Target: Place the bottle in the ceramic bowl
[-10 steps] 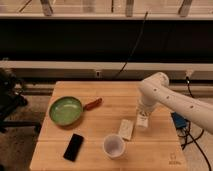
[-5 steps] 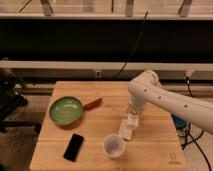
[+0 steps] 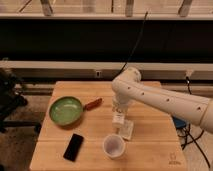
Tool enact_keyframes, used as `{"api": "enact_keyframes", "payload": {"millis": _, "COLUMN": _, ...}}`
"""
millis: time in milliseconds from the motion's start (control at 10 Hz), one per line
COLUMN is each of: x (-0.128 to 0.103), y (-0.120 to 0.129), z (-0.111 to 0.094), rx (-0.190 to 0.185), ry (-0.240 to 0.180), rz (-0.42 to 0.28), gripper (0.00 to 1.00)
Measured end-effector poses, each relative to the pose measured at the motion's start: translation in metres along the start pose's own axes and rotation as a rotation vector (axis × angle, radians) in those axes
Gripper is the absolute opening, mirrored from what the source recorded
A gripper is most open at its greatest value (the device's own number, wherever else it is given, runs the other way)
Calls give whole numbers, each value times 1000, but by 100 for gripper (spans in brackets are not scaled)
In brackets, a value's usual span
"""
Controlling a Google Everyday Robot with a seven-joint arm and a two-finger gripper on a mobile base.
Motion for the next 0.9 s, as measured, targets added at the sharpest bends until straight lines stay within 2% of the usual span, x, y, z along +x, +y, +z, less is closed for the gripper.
{"api": "enact_keyframes", "payload": {"millis": 100, "x": -5, "y": -12, "z": 0, "rx": 7, "ry": -3, "rz": -9, "gripper": 0}}
{"api": "enact_keyframes", "payload": {"millis": 200, "x": -14, "y": -38, "z": -1, "rx": 23, "ry": -6, "rz": -33, "gripper": 0}}
{"api": "enact_keyframes", "payload": {"millis": 300, "x": -21, "y": -53, "z": -1, "rx": 32, "ry": -10, "rz": -47, "gripper": 0}}
{"api": "enact_keyframes", "payload": {"millis": 800, "x": -54, "y": -118, "z": -3, "rx": 66, "ry": -32, "rz": -140, "gripper": 0}}
{"api": "enact_keyframes", "payload": {"millis": 900, "x": -60, "y": -141, "z": -3, "rx": 73, "ry": -35, "rz": -172, "gripper": 0}}
